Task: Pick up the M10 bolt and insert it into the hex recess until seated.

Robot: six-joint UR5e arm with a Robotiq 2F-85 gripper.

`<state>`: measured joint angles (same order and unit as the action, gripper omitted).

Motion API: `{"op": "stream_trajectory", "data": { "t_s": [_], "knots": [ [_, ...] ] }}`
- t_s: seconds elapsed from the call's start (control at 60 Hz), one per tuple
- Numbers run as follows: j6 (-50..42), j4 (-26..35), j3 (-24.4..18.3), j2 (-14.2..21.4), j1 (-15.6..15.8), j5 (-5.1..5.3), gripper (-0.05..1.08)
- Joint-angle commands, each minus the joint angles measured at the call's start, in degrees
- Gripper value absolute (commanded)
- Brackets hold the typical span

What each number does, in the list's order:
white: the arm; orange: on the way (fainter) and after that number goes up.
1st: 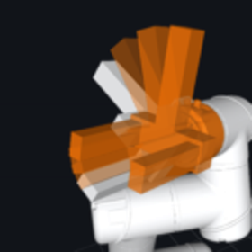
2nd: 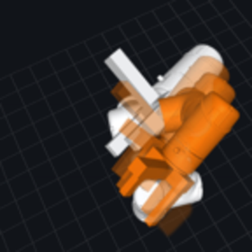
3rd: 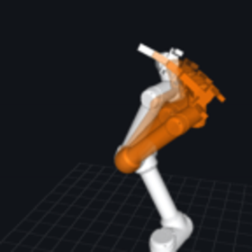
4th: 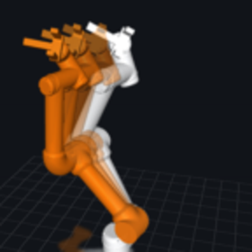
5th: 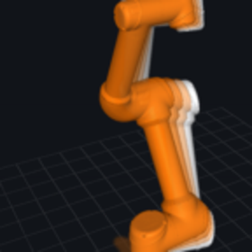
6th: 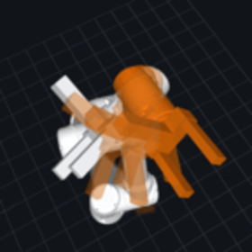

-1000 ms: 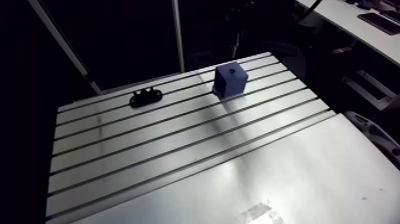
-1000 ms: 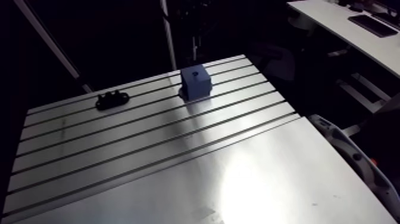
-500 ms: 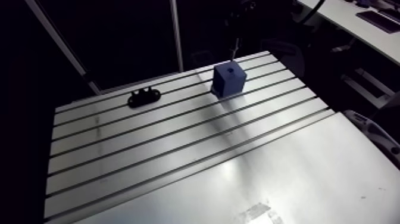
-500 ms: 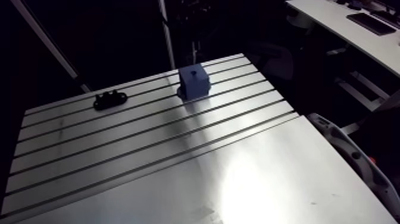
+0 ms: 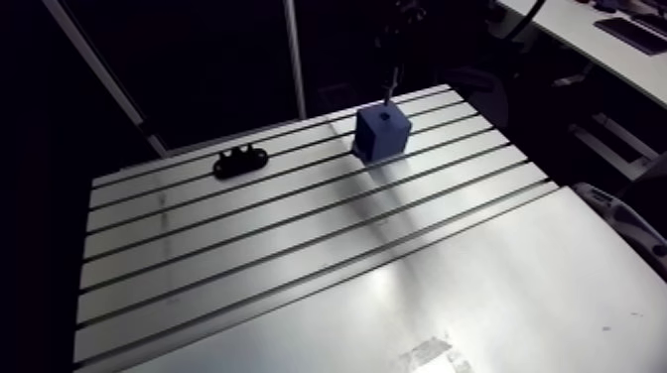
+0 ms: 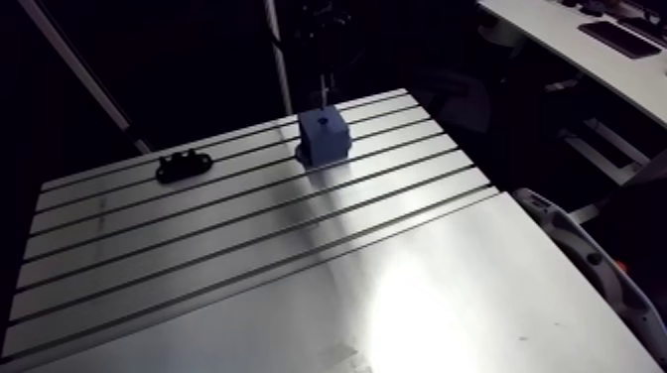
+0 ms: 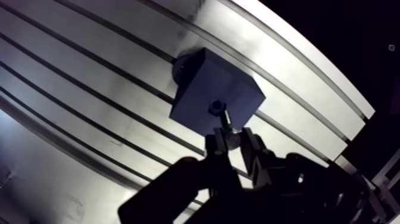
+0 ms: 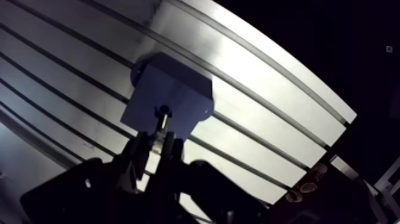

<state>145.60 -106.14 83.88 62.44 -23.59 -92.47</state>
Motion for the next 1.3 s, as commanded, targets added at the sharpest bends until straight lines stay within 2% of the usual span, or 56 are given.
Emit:
{"op": "stream_trajectory", "data": {
  "t_s": [0.017,1.3],
  "knots": [
    [0.0,-0.1,0.3,-0.1,0.0,-0.12,1.01],
    [-0.3,-0.5,0.6,-1.1,0.1,-0.2,1.01]
  ]
}}
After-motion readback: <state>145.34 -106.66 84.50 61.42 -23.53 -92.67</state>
